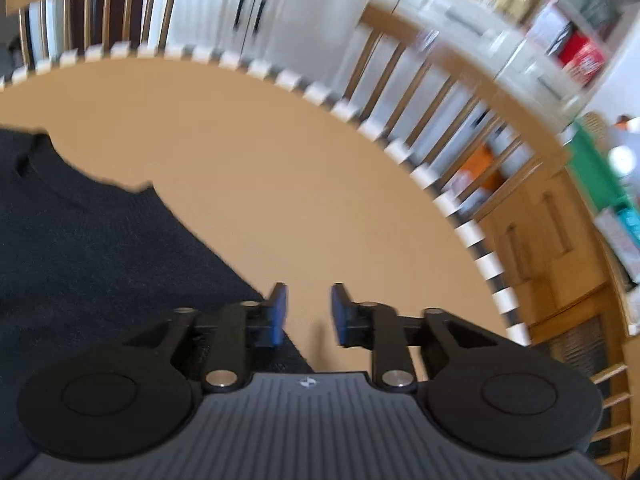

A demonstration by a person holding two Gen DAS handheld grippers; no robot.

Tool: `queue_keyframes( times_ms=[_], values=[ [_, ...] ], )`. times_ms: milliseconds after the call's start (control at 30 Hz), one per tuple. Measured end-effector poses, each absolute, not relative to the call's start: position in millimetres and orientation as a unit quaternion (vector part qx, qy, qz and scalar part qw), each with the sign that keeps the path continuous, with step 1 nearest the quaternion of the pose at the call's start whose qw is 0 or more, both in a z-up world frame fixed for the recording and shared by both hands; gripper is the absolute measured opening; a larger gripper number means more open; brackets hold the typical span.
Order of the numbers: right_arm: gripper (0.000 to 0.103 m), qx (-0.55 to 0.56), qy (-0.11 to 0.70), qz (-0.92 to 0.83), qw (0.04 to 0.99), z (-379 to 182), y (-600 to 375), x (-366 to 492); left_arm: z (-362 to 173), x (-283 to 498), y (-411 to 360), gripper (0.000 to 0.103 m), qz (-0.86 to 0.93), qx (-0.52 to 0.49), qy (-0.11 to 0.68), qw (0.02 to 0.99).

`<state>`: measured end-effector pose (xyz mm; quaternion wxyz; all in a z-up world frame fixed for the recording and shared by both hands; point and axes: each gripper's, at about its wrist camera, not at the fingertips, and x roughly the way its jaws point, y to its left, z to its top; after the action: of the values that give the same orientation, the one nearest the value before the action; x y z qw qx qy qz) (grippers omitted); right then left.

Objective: Fold clothes

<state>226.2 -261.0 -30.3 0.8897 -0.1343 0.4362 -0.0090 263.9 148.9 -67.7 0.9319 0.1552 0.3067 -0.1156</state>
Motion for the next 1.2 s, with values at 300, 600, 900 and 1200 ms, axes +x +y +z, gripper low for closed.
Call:
queue_keyframes(
  times_ms=[300,600,900,1200],
  values=[
    [0.034,0.023,0.448,-0.041,0.893,-25,-270,101,-74,157,202,0.045,-0.096,-0.02,0.434,0.896],
    [0.003,0.103,0.479,-0.083,0.868,-56,-279,61,-93,115,193,0.004,-0.058,-0.107,0.45,0.885],
    [0.002,-0.047,0.477,-0.122,0.869,-64,-275,48,-96,121,194,0.005,-0.015,0.029,0.417,0.908],
    [0.038,0.034,0.441,-0.09,0.892,-35,-269,-12,-77,92,214,0.051,-0.032,-0.015,0.42,0.907]
  ],
)
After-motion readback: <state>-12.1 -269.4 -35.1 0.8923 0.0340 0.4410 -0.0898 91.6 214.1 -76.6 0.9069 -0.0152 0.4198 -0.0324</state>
